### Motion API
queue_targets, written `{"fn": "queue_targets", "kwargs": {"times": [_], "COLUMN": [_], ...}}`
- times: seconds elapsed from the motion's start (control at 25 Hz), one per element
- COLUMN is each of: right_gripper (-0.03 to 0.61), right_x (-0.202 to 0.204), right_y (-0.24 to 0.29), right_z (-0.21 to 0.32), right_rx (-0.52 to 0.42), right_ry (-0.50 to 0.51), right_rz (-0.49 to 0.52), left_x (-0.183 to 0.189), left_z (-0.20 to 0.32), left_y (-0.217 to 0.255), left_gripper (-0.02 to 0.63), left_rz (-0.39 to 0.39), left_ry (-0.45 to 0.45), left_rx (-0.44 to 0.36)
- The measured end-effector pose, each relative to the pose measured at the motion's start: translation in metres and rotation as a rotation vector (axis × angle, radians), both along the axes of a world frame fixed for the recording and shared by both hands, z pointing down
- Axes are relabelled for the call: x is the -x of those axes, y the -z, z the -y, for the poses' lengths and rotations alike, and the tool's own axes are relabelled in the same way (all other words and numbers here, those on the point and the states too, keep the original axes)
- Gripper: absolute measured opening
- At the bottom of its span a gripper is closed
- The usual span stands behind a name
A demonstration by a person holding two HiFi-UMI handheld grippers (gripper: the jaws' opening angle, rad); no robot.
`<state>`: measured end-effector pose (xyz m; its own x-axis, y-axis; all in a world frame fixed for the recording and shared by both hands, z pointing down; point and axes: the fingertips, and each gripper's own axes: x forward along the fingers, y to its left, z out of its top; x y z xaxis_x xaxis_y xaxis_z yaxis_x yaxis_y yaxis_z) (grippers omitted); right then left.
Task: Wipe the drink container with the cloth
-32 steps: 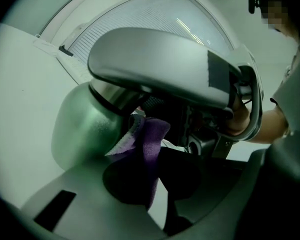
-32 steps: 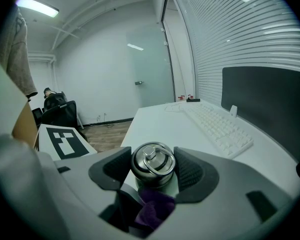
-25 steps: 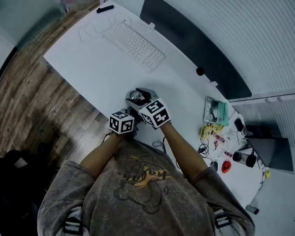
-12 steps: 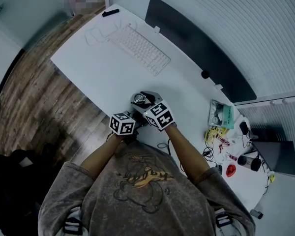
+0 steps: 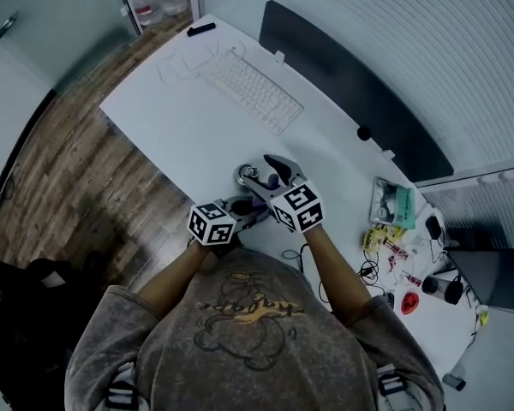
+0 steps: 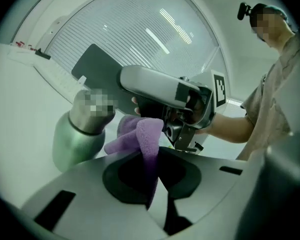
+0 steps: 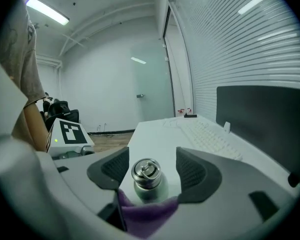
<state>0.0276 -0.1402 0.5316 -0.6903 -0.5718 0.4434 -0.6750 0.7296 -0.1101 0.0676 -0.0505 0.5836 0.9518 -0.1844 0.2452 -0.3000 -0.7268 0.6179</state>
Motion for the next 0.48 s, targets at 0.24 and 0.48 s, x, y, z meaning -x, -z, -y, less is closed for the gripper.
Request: {"fn": "queue_targets", "kwargs": {"times": [0.24,0.48], "right_gripper": [0.287,0.275], "right_x": [-0.033,-0.06], "right_y": [0.062,0.098], "right_z": [-0.01,-0.026], "right_rx": [-0.125,-0.194], "right_ry": [-0.082,-0.159], "right_rz": [0.101,0.168], "left_x": [0.013,0.042], "left_z": [0.016,0.034], "left_y": [0.056,0.108], "left_gripper": [0.052,0.052], "left_rz": [0.024,0.039], "left_ry": [0.07,0.15], "left_rx": [-0.108,-0.2]}}
